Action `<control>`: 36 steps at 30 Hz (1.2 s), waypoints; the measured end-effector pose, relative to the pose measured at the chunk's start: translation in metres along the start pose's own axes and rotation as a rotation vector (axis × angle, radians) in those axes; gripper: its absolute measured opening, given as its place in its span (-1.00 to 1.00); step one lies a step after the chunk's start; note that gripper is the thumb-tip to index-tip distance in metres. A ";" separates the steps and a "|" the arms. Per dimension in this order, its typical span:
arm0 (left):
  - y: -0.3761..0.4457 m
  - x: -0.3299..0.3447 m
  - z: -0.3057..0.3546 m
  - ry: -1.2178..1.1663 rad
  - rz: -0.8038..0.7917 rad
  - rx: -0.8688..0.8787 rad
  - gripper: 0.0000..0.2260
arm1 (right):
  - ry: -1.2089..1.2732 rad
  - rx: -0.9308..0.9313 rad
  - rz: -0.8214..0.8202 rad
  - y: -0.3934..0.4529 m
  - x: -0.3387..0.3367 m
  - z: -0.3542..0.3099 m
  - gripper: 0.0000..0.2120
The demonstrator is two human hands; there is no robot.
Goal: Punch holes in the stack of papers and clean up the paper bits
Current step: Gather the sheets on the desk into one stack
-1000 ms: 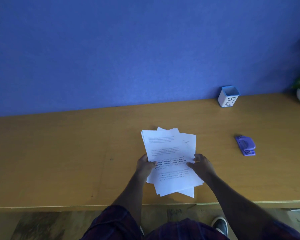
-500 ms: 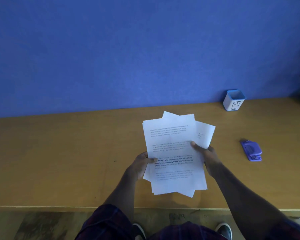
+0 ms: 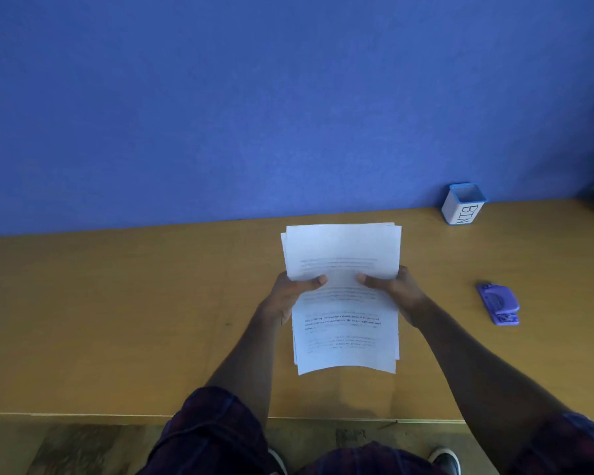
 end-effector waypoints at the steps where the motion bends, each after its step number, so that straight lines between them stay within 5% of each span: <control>1: 0.002 0.004 0.002 0.027 -0.005 -0.008 -0.64 | -0.022 0.005 0.003 0.001 0.001 -0.001 -0.69; 8: 0.006 0.004 0.018 0.029 0.095 -0.002 -0.60 | -0.032 -0.078 0.074 0.009 0.008 -0.016 -0.77; 16: 0.001 -0.001 0.048 -0.016 0.009 0.170 -0.58 | -0.067 -0.255 0.083 0.010 0.008 -0.041 -0.72; 26: -0.010 0.001 0.001 0.196 0.152 0.030 -0.72 | -0.242 -0.101 0.156 0.001 -0.012 0.013 -0.81; 36: -0.002 -0.003 0.015 0.164 0.115 0.070 -0.80 | -0.128 -0.195 0.166 0.001 -0.004 -0.007 -0.83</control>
Point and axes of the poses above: each hand's wrist, its own y-axis towards the middle knuckle, its own x-axis out of the palm, z = x × y, the point moved 3 cm from there along y, towards the middle knuckle, and after that the axes turned 2 degrees about -z, right-handed, at the moved point
